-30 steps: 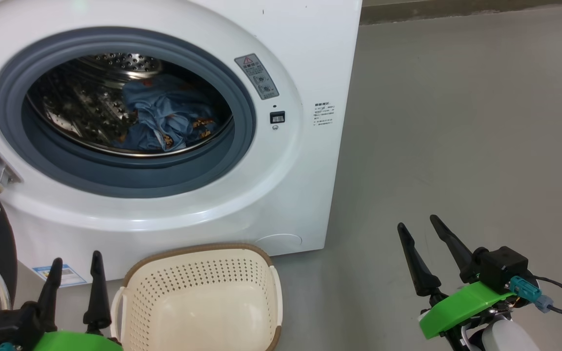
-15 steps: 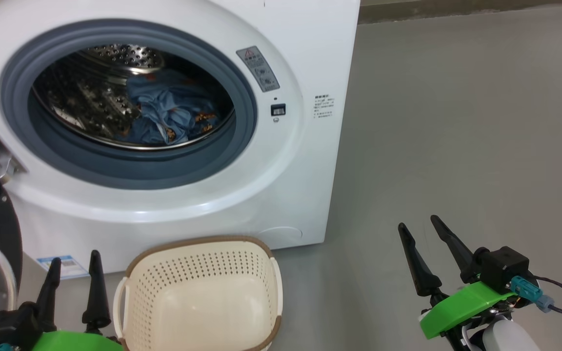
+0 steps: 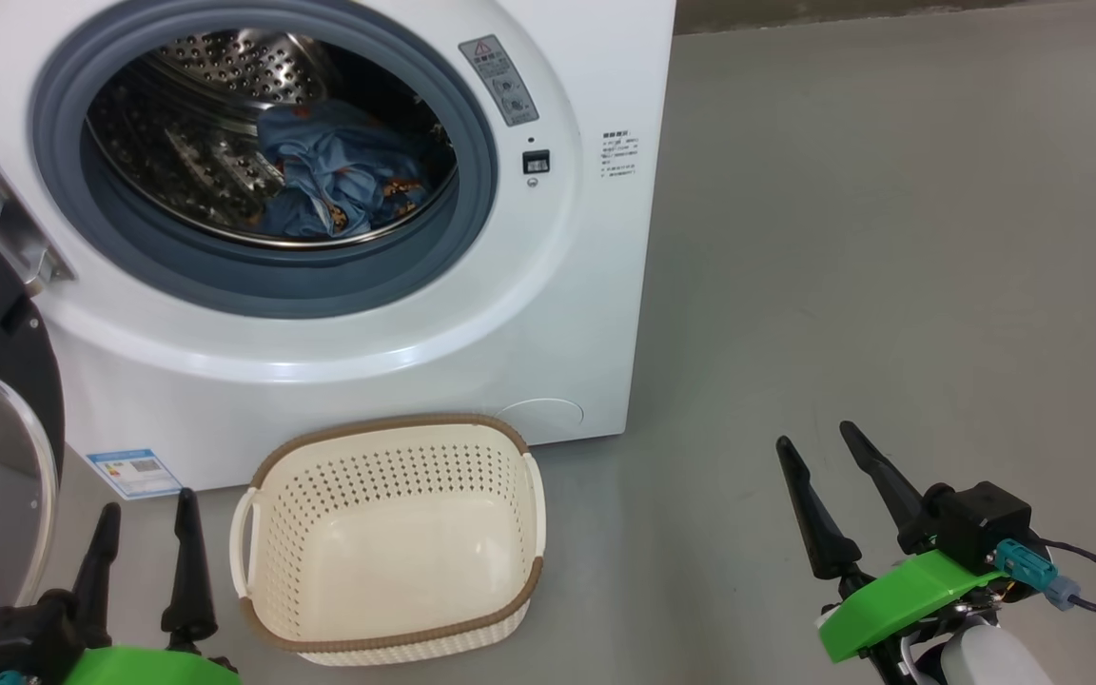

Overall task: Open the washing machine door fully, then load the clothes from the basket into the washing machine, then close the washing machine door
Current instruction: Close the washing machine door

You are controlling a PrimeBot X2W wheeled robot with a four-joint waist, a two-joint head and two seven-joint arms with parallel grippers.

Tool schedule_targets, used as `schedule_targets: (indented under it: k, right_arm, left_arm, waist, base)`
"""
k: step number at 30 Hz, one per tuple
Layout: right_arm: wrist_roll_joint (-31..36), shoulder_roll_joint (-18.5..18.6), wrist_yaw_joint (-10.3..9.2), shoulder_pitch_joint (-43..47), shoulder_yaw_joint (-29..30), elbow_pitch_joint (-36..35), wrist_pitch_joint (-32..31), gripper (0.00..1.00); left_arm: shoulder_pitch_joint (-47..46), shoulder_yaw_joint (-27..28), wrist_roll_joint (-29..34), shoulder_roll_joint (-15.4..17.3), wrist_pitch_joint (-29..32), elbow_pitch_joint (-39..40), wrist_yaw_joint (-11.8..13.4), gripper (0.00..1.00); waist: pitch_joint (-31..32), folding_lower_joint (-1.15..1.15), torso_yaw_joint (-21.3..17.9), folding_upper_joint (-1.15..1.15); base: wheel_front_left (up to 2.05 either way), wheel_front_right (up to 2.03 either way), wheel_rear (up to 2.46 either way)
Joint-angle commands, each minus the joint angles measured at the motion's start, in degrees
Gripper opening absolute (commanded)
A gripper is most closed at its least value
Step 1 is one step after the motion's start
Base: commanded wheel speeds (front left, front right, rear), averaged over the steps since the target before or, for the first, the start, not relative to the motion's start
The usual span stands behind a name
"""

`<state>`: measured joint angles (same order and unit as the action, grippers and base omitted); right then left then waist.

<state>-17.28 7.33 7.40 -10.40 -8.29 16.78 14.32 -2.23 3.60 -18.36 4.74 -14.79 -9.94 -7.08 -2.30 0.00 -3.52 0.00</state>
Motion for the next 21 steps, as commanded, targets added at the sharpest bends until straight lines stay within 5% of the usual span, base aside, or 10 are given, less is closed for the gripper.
schedule_targets:
  k: [1,21]
  right_arm:
    - [-0.4,0.1,0.09,-1.2,-1.1,-1.1,0.7,1.0]
    - [-0.7,0.3,0.09,-0.7,-0.8,-1.2,0.7,1.0]
  left_arm:
    - [-0.5,1.9,0.4,0.8,-0.2,1.4,-0.2,1.0]
    - [-0.5,1.5,0.9,1.0,-0.2,0.7,-0.1,1.0]
  waist:
    - [0.1,0.0,0.0,0.0]
    - [0.5,0.0,1.1,0.0]
  base:
    - [-0.11,0.11,0.0]
    - [0.0,0.0,0.0]
